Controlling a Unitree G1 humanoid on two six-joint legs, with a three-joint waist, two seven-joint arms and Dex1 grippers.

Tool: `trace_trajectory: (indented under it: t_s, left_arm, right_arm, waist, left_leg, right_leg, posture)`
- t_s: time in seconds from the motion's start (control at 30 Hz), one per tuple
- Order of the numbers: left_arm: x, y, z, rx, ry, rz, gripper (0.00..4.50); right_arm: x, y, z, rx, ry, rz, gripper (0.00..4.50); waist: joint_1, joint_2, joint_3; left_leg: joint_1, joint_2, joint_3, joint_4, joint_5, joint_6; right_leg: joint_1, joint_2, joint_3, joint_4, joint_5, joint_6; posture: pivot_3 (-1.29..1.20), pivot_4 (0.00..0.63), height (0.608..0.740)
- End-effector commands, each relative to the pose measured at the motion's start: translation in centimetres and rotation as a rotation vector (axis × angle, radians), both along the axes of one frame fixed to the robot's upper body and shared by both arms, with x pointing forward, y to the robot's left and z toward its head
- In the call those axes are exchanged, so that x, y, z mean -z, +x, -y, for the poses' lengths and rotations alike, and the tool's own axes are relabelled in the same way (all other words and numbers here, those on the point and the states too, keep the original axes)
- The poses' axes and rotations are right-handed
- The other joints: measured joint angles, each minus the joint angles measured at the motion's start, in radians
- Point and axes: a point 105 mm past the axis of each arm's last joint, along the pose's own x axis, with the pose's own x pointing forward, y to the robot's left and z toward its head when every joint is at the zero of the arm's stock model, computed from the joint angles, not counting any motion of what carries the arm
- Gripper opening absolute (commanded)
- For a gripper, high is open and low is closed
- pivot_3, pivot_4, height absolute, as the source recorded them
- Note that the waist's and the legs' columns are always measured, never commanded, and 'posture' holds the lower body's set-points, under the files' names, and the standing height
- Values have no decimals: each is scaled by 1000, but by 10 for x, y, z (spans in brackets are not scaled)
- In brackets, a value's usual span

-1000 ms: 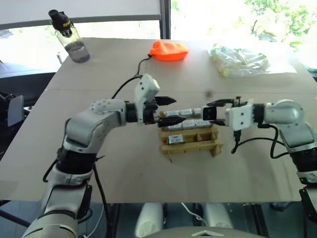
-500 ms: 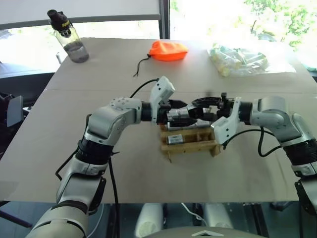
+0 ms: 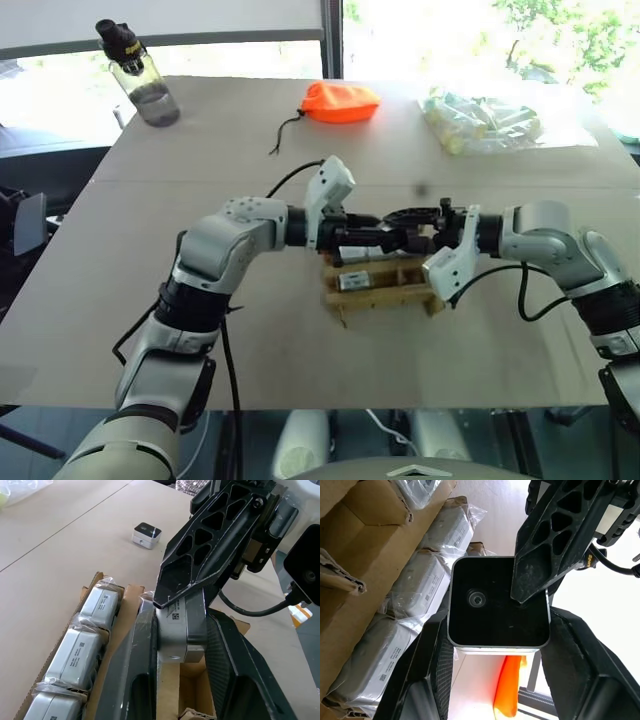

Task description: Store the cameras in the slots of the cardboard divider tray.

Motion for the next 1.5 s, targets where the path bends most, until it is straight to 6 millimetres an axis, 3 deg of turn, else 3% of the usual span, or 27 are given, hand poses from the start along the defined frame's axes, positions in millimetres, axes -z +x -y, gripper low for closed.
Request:
trace_trajectory:
  t_s: [0.03, 0.1, 0.13, 0.27, 0.43, 0.53, 0.7, 0.8, 1.03, 1.5]
  left_arm:
    - [-11, -5, 3, 28, -3, 52, 738]
    - [-10, -5, 3, 33, 2, 55, 738]
    - [-11, -5, 3, 36, 2, 59, 738]
    - [-14, -7, 3, 68, 11, 92, 738]
    - [-19, -14, 1, 109, 20, 122, 738]
    - [-13, -26, 0, 156, 45, 126, 738]
    - [0, -31, -4, 181, 95, 128, 738]
    - [5, -30, -6, 183, 127, 148, 738]
    - [18, -26, -5, 180, 194, 191, 738]
    - [36, -19, -1, 127, 264, 206, 738]
  right_arm:
    - [-9, -5, -2, -21, 33, 4, 3237]
    - [-10, -4, 1, 11, 81, -48, 4217]
    - [-9, -3, 4, 31, 104, -90, 4500]
    - [-7, -12, 22, 97, 224, -287, 4500]
    - [1, -32, 79, 321, 514, -787, 4500]
    - [26, -54, 111, 432, 618, -1062, 4500]
    - [56, -81, 149, 458, 760, -1235, 4500]
    - [74, -103, 165, 451, 720, -1384, 4500]
    - [71, -118, 178, 249, 802, -1419, 4500]
    - [49, -111, 167, 68, 852, -1323, 4500]
  waist:
    - [0, 0, 0]
    - [0, 0, 0]
    - [1, 0, 0]
    - [2, 0, 0]
    - [5, 0, 0]
    - [12, -1, 0]
    - [2, -1, 0]
    - [3, -1, 0]
    - [3, -1, 0]
    - [3, 0, 0]
  left_leg:
    - [0, 0, 0, 0, 0, 0]
    - [0, 0, 0, 0, 0, 0]
    - [0, 0, 0, 0, 0, 0]
    - [-1, 0, -1, 0, 0, 0]
    - [-1, 0, -1, 1, 0, 0]
    - [0, 0, -5, 0, 0, 1]
    - [2, 0, -2, 0, -1, 1]
    - [5, 0, -1, 0, -2, 4]
    - [5, 0, -1, 0, -1, 2]
    - [4, 1, -2, 0, -1, 2]
  right_leg:
    - [0, 0, 0, 0, 0, 0]
    - [0, 0, 0, 0, 0, 0]
    - [0, 0, 0, 0, 0, 0]
    - [0, -1, 0, -1, 0, 0]
    - [0, -1, 0, 0, 0, 0]
    - [4, -1, -1, -2, 0, 0]
    - [5, -1, 0, -2, 0, 0]
    - [5, 1, 1, -1, 0, 0]
    - [6, 3, 3, -1, 0, 0]
    - [5, 2, 4, -1, 0, 0]
  posture:
    - [0, 150, 726]
    - [0, 150, 726]
    - [0, 150, 726]
    - [0, 150, 726]
    - [0, 150, 726]
    - [0, 150, 726]
    - [0, 150, 726]
    - [0, 150, 726]
    - [0, 150, 726]
    - [0, 150, 726]
